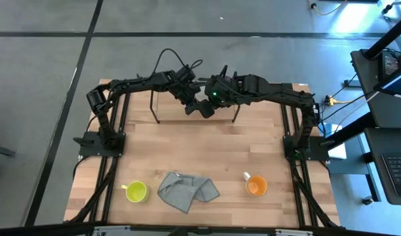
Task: Stack small to large cups/mugs on shelf
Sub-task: Put the orange mug on the shelf, then adjust the violet cup on the shelf, then put the yellow mug on the shelf
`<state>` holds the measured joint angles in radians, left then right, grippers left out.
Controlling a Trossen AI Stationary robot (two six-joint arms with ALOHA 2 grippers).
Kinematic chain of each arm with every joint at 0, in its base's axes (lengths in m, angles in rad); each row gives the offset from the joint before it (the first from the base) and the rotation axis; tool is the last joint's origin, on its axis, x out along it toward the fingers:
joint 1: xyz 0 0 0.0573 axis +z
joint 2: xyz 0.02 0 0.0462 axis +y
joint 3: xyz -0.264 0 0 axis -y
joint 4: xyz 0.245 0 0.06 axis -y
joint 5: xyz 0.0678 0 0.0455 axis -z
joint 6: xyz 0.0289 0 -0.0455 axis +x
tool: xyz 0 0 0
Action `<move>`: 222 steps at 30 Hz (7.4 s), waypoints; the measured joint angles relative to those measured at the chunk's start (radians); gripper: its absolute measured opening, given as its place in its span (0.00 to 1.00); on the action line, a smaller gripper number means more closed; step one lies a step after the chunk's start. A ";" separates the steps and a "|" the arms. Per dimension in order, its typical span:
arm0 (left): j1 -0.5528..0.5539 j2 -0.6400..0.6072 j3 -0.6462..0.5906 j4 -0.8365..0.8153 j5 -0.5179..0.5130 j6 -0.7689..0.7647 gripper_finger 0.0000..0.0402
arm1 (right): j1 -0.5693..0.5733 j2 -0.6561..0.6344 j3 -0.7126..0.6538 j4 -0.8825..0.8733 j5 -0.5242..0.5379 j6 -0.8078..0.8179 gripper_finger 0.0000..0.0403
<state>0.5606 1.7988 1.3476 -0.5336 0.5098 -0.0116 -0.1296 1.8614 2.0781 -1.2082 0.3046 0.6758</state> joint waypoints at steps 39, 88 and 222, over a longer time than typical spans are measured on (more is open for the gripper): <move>-0.015 0.000 0.000 0.023 -0.002 -0.038 0.13 | -0.065 -0.112 -0.001 -0.106 0.102 0.019 0.03; 0.165 -0.185 0.000 -0.095 -0.107 -0.005 0.13 | -0.626 0.120 -0.005 0.077 -0.390 -0.215 0.03; -0.356 -0.954 -0.528 -0.003 -0.363 -0.308 0.12 | 0.848 -0.169 -0.564 -0.315 -0.334 1.571 0.28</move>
<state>0.2043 0.8444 0.8200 -0.5369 0.1465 -0.3199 0.7184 1.6920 1.5139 -1.5229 -0.0292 2.2471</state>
